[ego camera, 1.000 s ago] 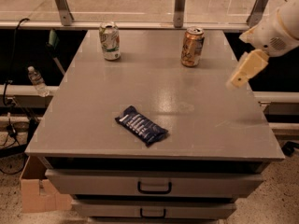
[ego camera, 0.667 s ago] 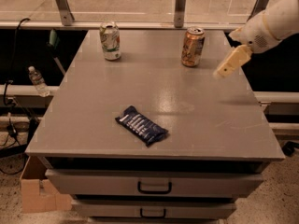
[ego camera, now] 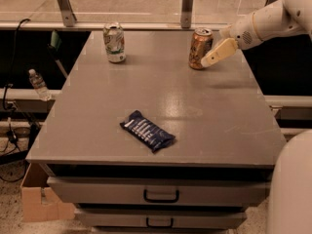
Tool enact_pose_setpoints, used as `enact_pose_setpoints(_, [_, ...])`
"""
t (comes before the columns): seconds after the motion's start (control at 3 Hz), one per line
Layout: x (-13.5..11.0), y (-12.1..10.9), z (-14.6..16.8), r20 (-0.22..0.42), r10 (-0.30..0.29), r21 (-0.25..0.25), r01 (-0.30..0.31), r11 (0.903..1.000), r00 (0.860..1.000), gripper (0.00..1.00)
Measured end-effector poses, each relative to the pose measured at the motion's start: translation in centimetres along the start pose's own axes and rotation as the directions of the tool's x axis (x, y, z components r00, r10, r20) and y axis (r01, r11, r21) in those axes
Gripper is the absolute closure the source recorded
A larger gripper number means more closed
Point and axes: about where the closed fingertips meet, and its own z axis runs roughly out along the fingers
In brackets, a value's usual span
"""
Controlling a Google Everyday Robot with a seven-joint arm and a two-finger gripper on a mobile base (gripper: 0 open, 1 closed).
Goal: Move orange can near rxbar blueberry
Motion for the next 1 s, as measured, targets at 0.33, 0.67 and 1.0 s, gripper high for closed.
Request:
enact_pose_setpoints(0.33, [-1.3, -0.4, 1.5, 0.075, 0.042, -0.033, -0.04, 0.9987, 0.996, 0.03])
enact_pose_setpoints(0.67, [-1.7, 0.1, 2.5, 0.113, 0.082, -0.074, -0.074, 0.9945, 0.99, 0.2])
enact_pose_setpoints(1.0, [-2.6, 1.2, 3.2, 0.149, 0.108, -0.13, -0.089, 0.9875, 0.983, 0.44])
